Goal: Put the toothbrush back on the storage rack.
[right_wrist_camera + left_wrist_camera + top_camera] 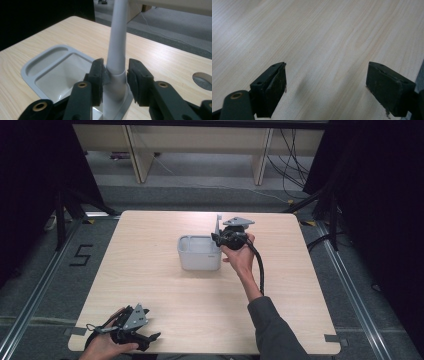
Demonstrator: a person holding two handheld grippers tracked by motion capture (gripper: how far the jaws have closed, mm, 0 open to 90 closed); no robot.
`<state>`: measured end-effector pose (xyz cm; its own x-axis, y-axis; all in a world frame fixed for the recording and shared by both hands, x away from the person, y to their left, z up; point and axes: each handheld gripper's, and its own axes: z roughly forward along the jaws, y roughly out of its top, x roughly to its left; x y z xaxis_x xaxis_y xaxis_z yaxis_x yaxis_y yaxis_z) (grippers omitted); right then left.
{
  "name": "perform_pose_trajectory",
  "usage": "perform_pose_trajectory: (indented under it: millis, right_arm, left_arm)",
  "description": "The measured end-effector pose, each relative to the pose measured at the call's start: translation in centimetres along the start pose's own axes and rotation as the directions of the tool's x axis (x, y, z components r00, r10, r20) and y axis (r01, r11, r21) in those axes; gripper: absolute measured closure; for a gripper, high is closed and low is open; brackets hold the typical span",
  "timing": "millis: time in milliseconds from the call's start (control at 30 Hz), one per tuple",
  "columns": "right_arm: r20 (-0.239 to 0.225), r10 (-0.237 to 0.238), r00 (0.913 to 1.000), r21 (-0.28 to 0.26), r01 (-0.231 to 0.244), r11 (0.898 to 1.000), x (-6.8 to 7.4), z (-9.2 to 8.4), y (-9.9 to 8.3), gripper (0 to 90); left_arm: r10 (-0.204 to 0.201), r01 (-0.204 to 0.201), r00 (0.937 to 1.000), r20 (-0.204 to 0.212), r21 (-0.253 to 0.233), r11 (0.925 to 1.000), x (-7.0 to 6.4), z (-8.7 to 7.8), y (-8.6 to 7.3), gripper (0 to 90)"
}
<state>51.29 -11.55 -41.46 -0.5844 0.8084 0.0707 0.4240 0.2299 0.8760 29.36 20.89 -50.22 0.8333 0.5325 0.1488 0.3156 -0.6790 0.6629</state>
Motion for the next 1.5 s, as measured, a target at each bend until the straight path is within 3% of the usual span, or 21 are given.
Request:
perform_pose_trajectory:
  millis: [100,133,167,200,267,300,600,833,1100,1233,1267,1300,1367,1500]
  right_arm:
    - [-0.007,-0.009,0.9999,-0.001,0.009,1.0,0.0,-0.3,0.3,64.7]
    - [-0.012,-0.04,0.9991,-0.01,0.04,0.999,-0.1,-0.5,0.4,63.8]
    - [-0.012,-0.04,0.9991,-0.01,0.04,0.999,-0.1,-0.5,0.4,63.8]
    - [-0.015,-0.011,0.9998,-0.009,0.011,1.0,0.1,-0.7,0.5,63.5]
    - [-0.013,-0.026,0.9996,-0.01,0.026,1.0,0.1,-0.8,0.5,62.1]
    - [-0.006,-0.008,0.9999,-0.009,0.008,1.0,0.1,-1.0,0.6,61.0]
    - [0.0,-0.007,1.0,-0.022,0.007,1.0,-0.5,-1.6,0.5,46.4]
    - [-0.009,0.014,0.9999,-0.012,-0.015,1.0,-0.8,-2.5,0.4,41.4]
    - [-0.014,0.015,0.9998,-0.027,-0.016,1.0,-1.0,-3.3,0.1,38.7]
    - [-0.015,-0.008,0.9999,-0.027,0.007,1.0,-1.1,-3.8,0.1,38.5]
    - [-0.024,0.019,0.9995,-0.02,-0.019,1.0,-0.9,-3.9,0.1,38.4]
    - [-0.014,-0.003,0.9999,-0.031,0.002,1.0,-1.1,-4.0,0.1,38.3]
    - [-0.025,0.018,0.9995,-0.02,-0.018,1.0,-0.9,-4.2,0.2,38.3]
    - [-0.021,-0.004,0.9998,-0.028,0.004,1.0,-1.0,-4.3,0.2,38.2]
  left_arm:
    - [0.01,-0.01,0.9999,-0.001,0.009,0.9999,0.1,0.0,0.0,16.3]
    - [-0.009,0.009,0.9999,0.009,0.003,1.0,-0.1,0.1,0.0,16.3]
    - [-0.009,0.009,0.9999,0.009,0.003,1.0,-0.1,0.1,0.0,16.3]
    - [-0.007,0.007,0.9999,0.012,0.007,1.0,0.0,0.1,0.0,16.3]
    - [-0.004,0.003,0.9997,0.024,0.02,0.9998,0.1,0.0,0.0,16.3]
    - [0.005,-0.006,0.9997,0.023,0.03,0.9995,0.1,-0.1,0.0,16.3]
    - [-0.006,0.006,1.0,0.005,0.006,1.0,0.0,0.0,0.0,16.3]
    - [-0.007,0.006,1.0,0.006,0.007,1.0,-0.1,0.1,0.0,16.3]
    - [-0.006,0.006,1.0,0.004,0.008,0.9999,0.0,0.1,0.0,16.3]
    - [0.001,-0.001,1.0,0.005,0.014,0.9999,0.0,0.0,0.0,16.4]
    - [-0.005,0.006,1.0,-0.003,0.013,0.9999,0.0,0.1,0.0,16.3]
    - [-0.004,0.004,0.9999,-0.01,0.016,0.9999,0.0,0.1,0.0,16.3]
    - [0.002,-0.002,0.9999,-0.013,0.021,0.9998,0.0,0.1,0.0,16.3]
    - [-0.007,0.007,1.0,0.001,0.008,0.9999,0.0,0.1,-0.1,16.3]
